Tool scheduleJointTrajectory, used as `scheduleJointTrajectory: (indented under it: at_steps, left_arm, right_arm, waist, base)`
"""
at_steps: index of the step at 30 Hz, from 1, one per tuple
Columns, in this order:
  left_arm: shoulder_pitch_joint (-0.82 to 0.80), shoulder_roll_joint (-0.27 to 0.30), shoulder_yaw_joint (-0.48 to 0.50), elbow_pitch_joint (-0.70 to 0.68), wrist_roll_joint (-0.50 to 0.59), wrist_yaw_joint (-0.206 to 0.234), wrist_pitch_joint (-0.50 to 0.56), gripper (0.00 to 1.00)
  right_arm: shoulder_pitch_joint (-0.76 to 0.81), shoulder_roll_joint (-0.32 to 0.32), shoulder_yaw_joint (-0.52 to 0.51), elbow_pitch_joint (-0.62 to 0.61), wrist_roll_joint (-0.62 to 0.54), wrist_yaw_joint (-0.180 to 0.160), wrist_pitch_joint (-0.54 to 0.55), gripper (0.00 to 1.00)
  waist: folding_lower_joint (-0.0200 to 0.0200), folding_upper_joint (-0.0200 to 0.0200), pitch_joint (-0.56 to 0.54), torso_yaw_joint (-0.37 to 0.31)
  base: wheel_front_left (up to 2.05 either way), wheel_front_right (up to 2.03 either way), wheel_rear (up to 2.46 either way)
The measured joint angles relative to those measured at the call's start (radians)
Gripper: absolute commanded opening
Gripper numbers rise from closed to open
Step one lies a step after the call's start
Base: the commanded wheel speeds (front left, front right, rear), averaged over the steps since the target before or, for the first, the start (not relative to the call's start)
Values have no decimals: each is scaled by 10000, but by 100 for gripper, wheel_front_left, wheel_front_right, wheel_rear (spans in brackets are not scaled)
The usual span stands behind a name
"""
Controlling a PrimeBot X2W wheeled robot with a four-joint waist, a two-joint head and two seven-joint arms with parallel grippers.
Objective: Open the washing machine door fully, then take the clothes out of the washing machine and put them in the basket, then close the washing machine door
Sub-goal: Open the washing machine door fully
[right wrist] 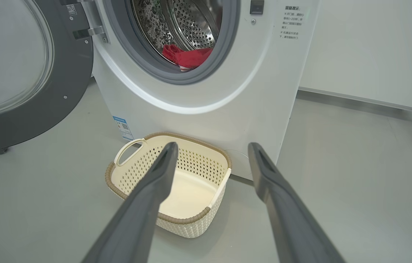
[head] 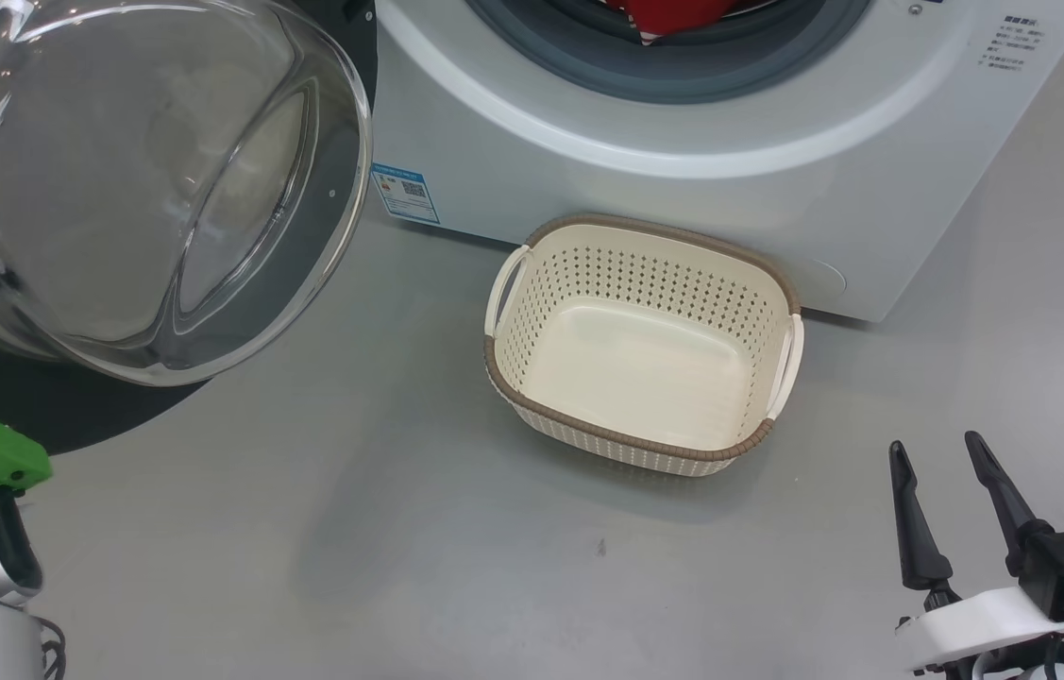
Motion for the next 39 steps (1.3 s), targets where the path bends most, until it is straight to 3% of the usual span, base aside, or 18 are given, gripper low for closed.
scheduleJointTrajectory:
  at_steps: [13,22,38,39]
  left_arm:
    - [589,-370,-173,-257,240,6,-50,0]
    - [1685,-721,-788,-1022,915,-38,-58,0]
    - [3149,-1141,-2263,-2046,1381,-773,-58,0]
    - [3199,-1141,-2347,-2088,1381,-828,-58,11]
  right_arm:
    - [-17,61,-50,155,0,61,0,100]
    - [24,182,-8,299,0,67,0,100]
    - [229,376,453,293,-94,151,0,100]
    - [228,382,470,290,-96,151,0,100]
  waist:
    - [0,0,-437,-69]
    - [0,0,-944,-81]
    - [0,0,-1634,-522]
    - [0,0,-1669,-572]
  base:
    - [0,0,0]
    - [0,0,0]
    - [0,0,0]
    - [0,0,0]
